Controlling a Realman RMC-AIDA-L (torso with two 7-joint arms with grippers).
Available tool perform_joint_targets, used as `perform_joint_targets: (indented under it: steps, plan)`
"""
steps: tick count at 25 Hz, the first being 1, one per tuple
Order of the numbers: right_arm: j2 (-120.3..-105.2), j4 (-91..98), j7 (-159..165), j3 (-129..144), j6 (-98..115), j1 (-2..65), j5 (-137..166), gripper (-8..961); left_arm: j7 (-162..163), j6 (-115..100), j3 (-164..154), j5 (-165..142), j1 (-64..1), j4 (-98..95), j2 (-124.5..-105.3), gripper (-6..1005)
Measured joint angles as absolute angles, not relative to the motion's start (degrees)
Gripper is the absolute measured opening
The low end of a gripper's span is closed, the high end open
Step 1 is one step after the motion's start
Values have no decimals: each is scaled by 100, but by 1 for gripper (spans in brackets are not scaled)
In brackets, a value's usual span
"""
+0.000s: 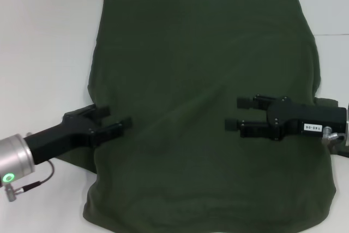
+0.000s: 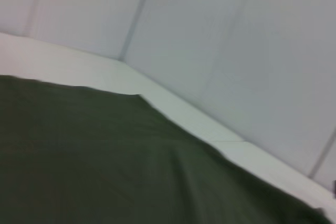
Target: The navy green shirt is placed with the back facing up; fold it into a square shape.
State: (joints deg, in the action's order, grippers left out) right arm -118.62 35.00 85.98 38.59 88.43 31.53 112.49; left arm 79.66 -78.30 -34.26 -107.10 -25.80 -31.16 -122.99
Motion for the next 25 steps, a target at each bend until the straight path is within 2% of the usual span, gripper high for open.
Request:
perform_joint_targets:
  steps: [10, 25]
  plan:
    - [-11882, 3498, 8625, 3858, 8755, 3224, 11248, 900, 8358, -7230, -2880, -10725, -2448, -3095, -12196, 828]
    - [-11846, 3516, 8702, 3858, 8775, 3226, 11250, 900, 8631, -6557, -2874, -10739, -2371, -3073, -12226, 828]
